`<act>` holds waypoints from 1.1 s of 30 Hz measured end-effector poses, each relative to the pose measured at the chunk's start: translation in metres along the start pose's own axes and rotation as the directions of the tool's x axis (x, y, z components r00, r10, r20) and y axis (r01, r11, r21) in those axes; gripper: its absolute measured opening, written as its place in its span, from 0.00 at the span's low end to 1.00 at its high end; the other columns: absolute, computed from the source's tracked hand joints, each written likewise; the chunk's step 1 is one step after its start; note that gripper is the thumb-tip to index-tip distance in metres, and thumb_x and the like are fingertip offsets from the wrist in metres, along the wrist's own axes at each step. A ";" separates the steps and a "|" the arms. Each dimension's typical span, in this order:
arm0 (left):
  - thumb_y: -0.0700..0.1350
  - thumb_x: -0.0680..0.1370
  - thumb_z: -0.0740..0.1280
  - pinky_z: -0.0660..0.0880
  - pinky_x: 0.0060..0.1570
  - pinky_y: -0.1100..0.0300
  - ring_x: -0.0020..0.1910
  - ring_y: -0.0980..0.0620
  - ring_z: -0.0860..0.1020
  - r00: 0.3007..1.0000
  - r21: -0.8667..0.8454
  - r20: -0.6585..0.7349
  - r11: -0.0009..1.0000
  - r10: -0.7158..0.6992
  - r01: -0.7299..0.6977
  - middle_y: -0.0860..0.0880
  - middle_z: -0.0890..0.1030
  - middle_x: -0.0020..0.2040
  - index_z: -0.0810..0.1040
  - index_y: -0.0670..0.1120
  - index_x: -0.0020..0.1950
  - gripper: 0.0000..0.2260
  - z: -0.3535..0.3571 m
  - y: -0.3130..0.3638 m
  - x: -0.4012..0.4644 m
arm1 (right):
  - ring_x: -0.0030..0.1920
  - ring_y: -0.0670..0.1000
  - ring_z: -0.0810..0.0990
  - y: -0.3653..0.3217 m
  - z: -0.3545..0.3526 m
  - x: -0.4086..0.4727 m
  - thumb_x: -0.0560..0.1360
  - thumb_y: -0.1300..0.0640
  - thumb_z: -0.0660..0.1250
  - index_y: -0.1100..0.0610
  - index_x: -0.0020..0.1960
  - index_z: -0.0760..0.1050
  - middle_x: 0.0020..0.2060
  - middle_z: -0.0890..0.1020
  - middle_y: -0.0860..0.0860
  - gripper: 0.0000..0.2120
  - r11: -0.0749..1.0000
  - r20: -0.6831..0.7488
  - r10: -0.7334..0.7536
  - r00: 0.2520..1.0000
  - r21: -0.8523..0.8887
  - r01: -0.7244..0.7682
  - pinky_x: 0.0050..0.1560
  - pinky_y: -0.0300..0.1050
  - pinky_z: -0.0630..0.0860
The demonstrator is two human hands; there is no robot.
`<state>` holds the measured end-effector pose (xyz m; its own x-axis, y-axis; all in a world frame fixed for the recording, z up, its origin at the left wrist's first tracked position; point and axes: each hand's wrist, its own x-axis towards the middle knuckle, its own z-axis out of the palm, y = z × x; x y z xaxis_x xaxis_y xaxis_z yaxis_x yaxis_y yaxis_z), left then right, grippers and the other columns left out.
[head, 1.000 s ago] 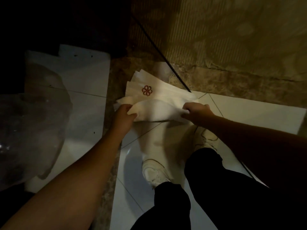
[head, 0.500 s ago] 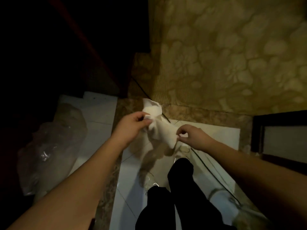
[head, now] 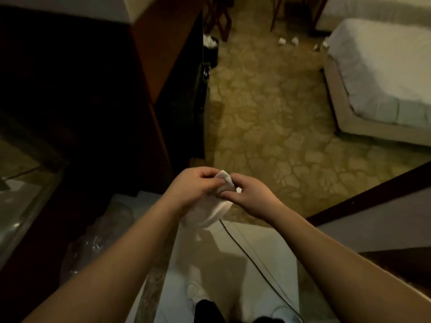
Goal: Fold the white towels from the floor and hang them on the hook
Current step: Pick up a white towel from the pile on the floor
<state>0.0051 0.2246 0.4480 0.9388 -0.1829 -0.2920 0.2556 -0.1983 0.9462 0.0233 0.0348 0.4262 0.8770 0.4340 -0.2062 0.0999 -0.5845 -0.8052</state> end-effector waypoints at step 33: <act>0.53 0.75 0.73 0.79 0.41 0.62 0.45 0.50 0.85 0.753 0.156 -0.450 0.873 0.480 -0.462 0.51 0.85 0.47 0.81 0.55 0.48 0.05 0.140 0.147 -0.745 | 0.42 0.40 0.83 -0.361 0.079 -0.614 0.80 0.45 0.65 0.41 0.50 0.78 0.43 0.84 0.39 0.04 0.727 -0.103 -0.671 0.734 0.100 0.679 0.38 0.31 0.76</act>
<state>-0.6888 0.1974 0.7848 0.9337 0.2007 0.2966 -0.2469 -0.2392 0.9391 -0.5889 0.0337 0.7997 0.6252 0.6401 0.4464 0.6213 -0.0621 -0.7811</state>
